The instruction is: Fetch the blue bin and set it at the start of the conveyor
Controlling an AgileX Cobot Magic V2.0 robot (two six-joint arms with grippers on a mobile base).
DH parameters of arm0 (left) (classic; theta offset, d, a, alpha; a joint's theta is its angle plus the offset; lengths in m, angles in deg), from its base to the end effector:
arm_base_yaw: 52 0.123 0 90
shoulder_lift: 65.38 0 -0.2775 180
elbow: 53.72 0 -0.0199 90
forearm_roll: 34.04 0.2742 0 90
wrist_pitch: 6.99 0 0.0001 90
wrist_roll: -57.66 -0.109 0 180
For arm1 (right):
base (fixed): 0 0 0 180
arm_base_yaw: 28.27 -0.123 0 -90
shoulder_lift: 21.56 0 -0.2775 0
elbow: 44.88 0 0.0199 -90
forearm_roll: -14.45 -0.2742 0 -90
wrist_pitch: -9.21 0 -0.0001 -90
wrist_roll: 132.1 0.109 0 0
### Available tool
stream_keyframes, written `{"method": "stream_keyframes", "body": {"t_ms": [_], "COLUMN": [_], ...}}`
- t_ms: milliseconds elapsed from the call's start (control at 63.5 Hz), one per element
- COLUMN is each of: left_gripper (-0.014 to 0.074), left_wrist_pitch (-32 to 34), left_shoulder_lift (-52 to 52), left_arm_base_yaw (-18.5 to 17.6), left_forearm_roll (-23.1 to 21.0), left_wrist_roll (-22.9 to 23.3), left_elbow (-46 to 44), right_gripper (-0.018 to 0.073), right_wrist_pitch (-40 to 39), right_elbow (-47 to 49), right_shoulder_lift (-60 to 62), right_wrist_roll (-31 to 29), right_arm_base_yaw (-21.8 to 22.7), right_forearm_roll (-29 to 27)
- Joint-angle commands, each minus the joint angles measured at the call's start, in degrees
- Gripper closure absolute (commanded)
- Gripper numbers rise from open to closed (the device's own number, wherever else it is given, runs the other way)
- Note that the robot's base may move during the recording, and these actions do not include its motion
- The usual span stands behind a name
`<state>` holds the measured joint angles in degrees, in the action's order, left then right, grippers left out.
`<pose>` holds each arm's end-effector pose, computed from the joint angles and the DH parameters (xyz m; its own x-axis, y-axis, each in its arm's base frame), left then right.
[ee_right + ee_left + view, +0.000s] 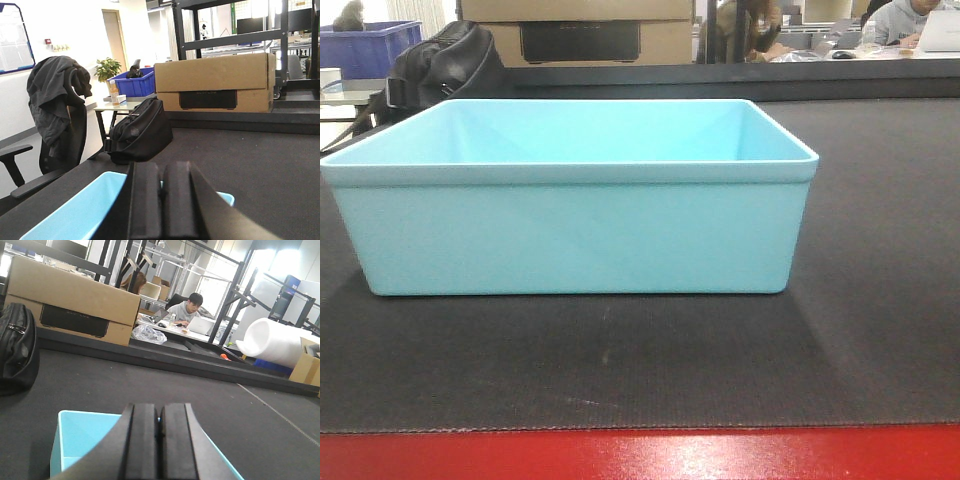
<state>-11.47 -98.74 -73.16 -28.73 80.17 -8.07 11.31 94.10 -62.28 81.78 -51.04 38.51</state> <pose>0.1326 -0.0505 0.3597 -0.0036 -0.3160 -0.9488 0.3698 0.8811 -0.2948 0.1542 0.0629 0.3751 0.0366 0.2006 -0.9790 -0.3852 0.9068 0.1714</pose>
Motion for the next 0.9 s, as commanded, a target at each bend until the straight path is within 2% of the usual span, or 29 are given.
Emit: {"method": "stream_keyframes", "body": {"t_ms": [0, 205, 268, 315, 394, 441, 472, 567, 677, 756, 882], "left_gripper": [0.0707, 0.0707, 0.0707, 0.0707, 0.0707, 0.0707, 0.0707, 0.0707, 0.0707, 0.0707, 0.0707], "left_wrist_pitch": [1.0, 1.0, 1.0, 1.0, 1.0, 1.0, 1.0, 1.0, 1.0, 1.0, 1.0], "left_shoulder_lift": [0.3, 0.3, 0.3, 0.3, 0.3, 0.3, 0.3, 0.3, 0.3, 0.3, 0.3], "left_arm_base_yaw": [-0.3, -0.3, -0.3, -0.3, -0.3, -0.3, -0.3, -0.3, -0.3, -0.3, -0.3], "left_forearm_roll": [0.2, 0.2, 0.2, 0.2, 0.2, 0.2, 0.2, 0.2, 0.2, 0.2, 0.2], "left_wrist_roll": [-0.3, -0.3, -0.3, -0.3, -0.3, -0.3, -0.3, -0.3, -0.3, -0.3, -0.3], "left_elbow": [0.1, 0.1, 0.1, 0.1, 0.1, 0.1, 0.1, 0.1, 0.1, 0.1, 0.1], "right_gripper": [0.0724, 0.0724, 0.0724, 0.0724, 0.0724, 0.0724, 0.0724, 0.0724, 0.0724, 0.0724, 0.0724], "right_wrist_pitch": [-1.2, -1.2, -1.0, -1.8, -5.9, -7.1, -7.2, -6.7, -6.6, -6.5, -5.9], "right_elbow": [-0.2, -0.2, -0.2, -0.7, -3.4, -5.7, -7.1, -11.1, -16.3, -20.6, -27.1], "right_shoulder_lift": [0.5, 0.5, 0.9, 1.7, 3.7, 5.1, 6.1, 9.4, 13.4, 17.0, 23.2], "right_wrist_roll": [-0.4, -0.4, -1.7, -8.4, -27.2, -35.3, -38.3, -38.9, -38.9, -38.9, -37.9], "right_arm_base_yaw": [0.3, 0.5, 2.1, 4.0, 8.3, 11.3, 13.4, 19.1, 23.7, 25.6, 25.9], "right_forearm_roll": [0.0, -0.3, -2.6, -6.4, -14.5, -20.0, -22.9, -24.1, -24.4, -24.4, -24.4]}}
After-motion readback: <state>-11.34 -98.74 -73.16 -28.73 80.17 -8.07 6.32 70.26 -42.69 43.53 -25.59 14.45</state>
